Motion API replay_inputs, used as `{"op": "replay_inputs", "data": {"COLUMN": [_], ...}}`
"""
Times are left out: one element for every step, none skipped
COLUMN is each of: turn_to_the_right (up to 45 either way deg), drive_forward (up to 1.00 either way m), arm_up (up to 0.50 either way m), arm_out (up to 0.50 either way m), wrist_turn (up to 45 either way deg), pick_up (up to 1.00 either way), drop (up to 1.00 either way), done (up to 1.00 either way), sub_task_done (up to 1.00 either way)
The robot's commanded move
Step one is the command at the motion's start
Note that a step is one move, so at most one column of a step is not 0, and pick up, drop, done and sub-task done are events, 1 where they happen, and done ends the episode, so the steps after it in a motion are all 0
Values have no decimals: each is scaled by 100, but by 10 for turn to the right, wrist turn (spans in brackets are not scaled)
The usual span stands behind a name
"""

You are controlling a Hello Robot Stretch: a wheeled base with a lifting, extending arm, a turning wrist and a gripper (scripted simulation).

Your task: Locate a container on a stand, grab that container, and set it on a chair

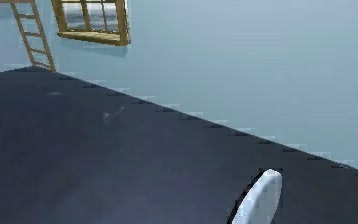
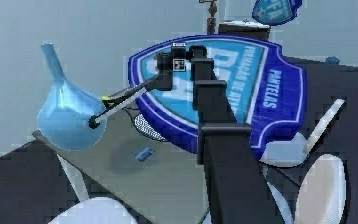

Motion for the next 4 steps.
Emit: {"op": "replay_inputs", "data": {"turn_to_the_right": [0, 0, 0, 0], "drive_forward": [0, 0, 0, 0], "arm_up": [-38, -50, 0, 0], "arm_out": [0, 0, 0, -10], "wrist_turn": [0, 0, 0, 0], "pick_up": [0, 0, 0, 0], "drop": [0, 0, 100, 0], "done": [0, 0, 0, 0], "sub_task_done": [0, 0, 0, 0]}}
